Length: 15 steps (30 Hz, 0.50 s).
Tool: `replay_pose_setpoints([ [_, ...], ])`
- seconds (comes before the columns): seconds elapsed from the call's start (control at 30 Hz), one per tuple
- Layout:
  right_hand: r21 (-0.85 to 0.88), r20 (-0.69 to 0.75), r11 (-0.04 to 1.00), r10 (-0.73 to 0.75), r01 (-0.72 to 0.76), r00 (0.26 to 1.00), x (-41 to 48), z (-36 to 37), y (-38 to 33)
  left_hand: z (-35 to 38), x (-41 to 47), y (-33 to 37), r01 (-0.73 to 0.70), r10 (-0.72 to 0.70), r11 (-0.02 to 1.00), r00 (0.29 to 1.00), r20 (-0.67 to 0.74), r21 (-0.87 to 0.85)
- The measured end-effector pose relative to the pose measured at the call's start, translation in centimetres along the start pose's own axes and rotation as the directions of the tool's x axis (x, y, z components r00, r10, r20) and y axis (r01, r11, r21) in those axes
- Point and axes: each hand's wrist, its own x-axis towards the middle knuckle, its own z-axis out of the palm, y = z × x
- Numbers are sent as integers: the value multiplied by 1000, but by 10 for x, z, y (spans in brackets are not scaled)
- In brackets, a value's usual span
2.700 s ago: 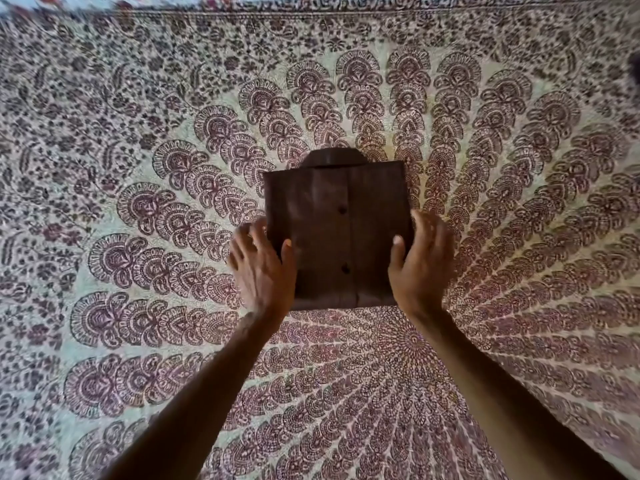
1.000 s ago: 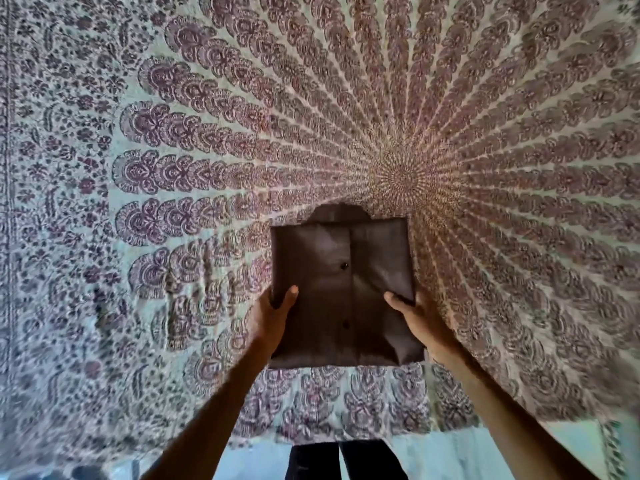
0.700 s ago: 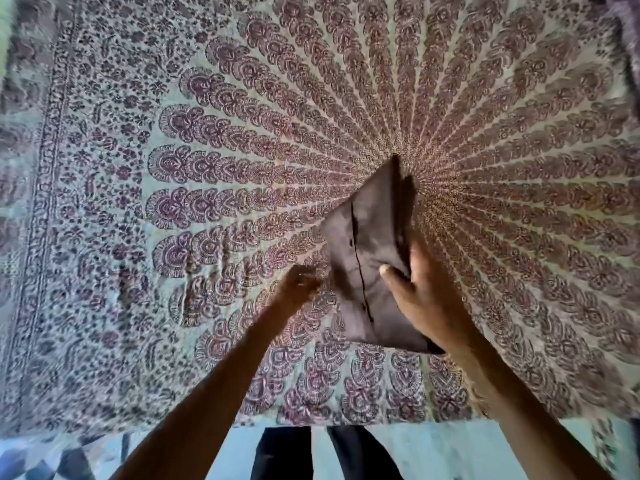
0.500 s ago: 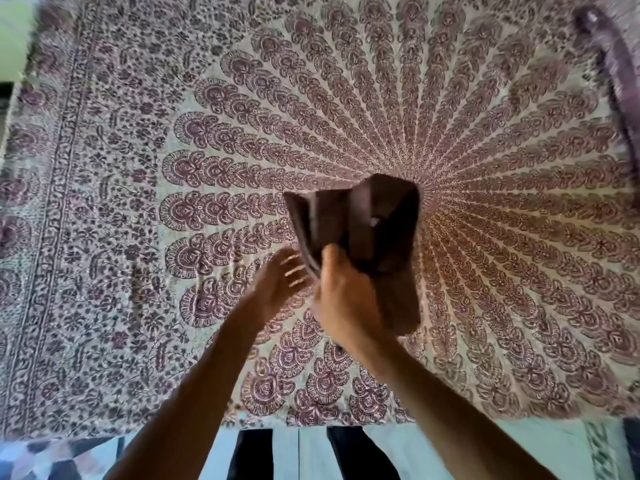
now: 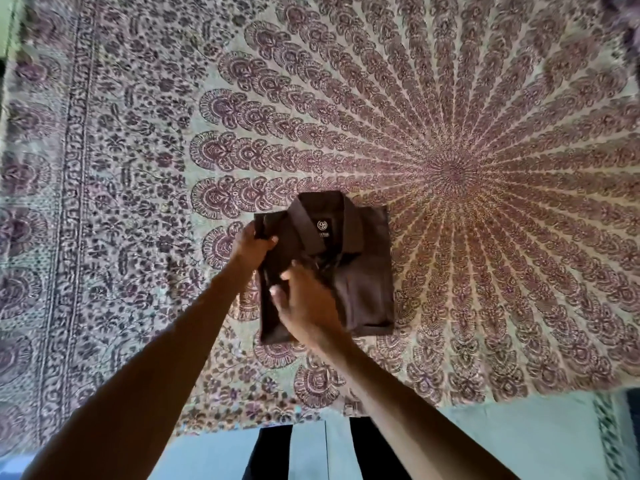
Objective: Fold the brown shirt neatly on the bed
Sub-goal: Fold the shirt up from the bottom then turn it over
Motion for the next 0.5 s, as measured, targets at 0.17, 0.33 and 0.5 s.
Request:
replay_pose_setpoints([
  [0.17, 175, -539, 964, 262, -198, 801, 15, -58, 72, 3, -15, 11, -73, 158, 963, 933, -324, 261],
  [0.33, 378, -422, 878, 445, -292, 790, 52, -86, 127, 16, -26, 15, -55, 171, 947, 919, -354, 315],
  [0.5, 374, -298, 875, 427, -307, 854, 82, -93, 136, 15, -13, 25, 87, 9, 971, 917, -400, 223],
])
